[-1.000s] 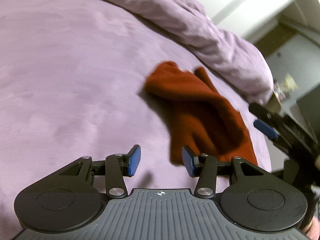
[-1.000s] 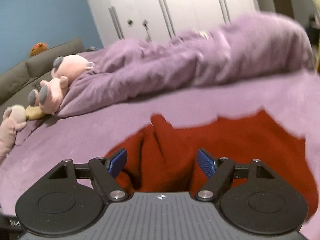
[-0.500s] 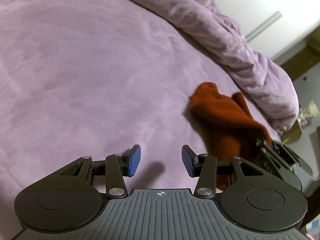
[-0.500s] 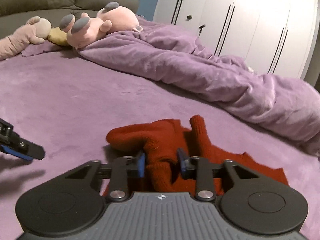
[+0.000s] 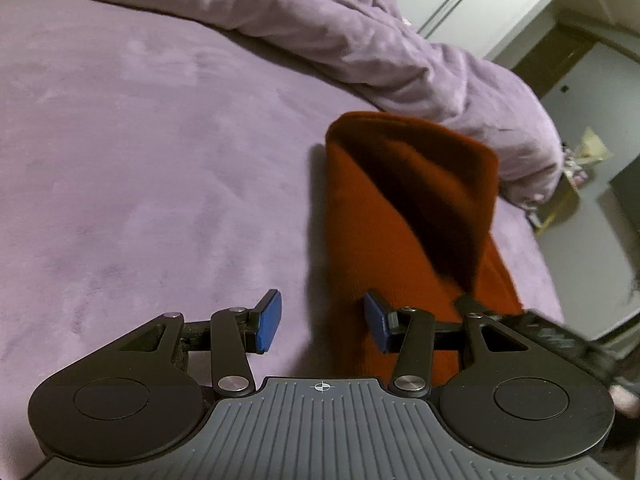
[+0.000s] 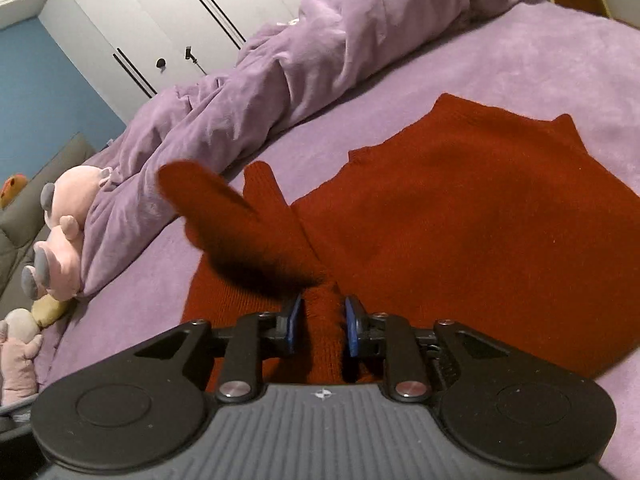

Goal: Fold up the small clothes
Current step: 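Grasp the folded cardigan with the right gripper while the left tool presses it flat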

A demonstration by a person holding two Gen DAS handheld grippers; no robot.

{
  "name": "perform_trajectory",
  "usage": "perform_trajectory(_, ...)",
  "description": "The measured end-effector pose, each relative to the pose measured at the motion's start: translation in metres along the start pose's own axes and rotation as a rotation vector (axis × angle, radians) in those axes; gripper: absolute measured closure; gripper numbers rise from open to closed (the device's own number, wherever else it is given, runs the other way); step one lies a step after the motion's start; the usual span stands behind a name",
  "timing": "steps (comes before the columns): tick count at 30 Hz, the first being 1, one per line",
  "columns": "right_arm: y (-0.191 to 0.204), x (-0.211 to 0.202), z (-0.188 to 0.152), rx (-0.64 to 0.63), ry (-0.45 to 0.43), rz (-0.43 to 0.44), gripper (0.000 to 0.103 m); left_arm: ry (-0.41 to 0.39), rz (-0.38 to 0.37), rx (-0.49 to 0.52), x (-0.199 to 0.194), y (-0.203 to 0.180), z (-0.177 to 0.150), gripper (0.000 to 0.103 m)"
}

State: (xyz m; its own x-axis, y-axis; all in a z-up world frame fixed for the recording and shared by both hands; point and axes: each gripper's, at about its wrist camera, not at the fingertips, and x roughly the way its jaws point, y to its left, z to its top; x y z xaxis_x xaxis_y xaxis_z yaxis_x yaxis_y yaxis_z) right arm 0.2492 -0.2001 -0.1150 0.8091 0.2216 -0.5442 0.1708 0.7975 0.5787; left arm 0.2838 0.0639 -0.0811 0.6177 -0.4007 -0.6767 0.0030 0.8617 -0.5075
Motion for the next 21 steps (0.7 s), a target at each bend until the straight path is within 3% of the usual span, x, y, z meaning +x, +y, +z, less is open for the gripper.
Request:
perform_trajectory(5,-0.017,-0.003,0.015,0.029,-0.013,0.039,0.038,-0.001,0.022,0.003,-0.001,0.001,-0.001,0.052)
perform_trajectory(8,-0.030,0.016,0.022,0.087,0.070,0.136,0.031,0.003,0.024,0.005,0.000,0.000,0.001,0.052)
perform_trajectory(15,-0.037,0.044,0.040,0.177,0.185,0.266,0.031,0.019,0.025,0.000,0.002,0.001,0.004,0.052)
perform_trajectory(16,-0.037,0.047,0.042,0.194,0.196,0.280,0.037,0.019,0.030,0.006,0.002,0.000,0.004,0.052)
perform_trajectory(17,-0.037,0.051,0.043,0.202,0.211,0.290,0.050,0.017,0.037,0.016,0.002,-0.002,0.004,0.052)
perform_trajectory(21,-0.025,0.063,0.043,0.129,0.251,0.265,0.064,0.014,0.071,0.054,0.003,-0.009,0.003,0.052)
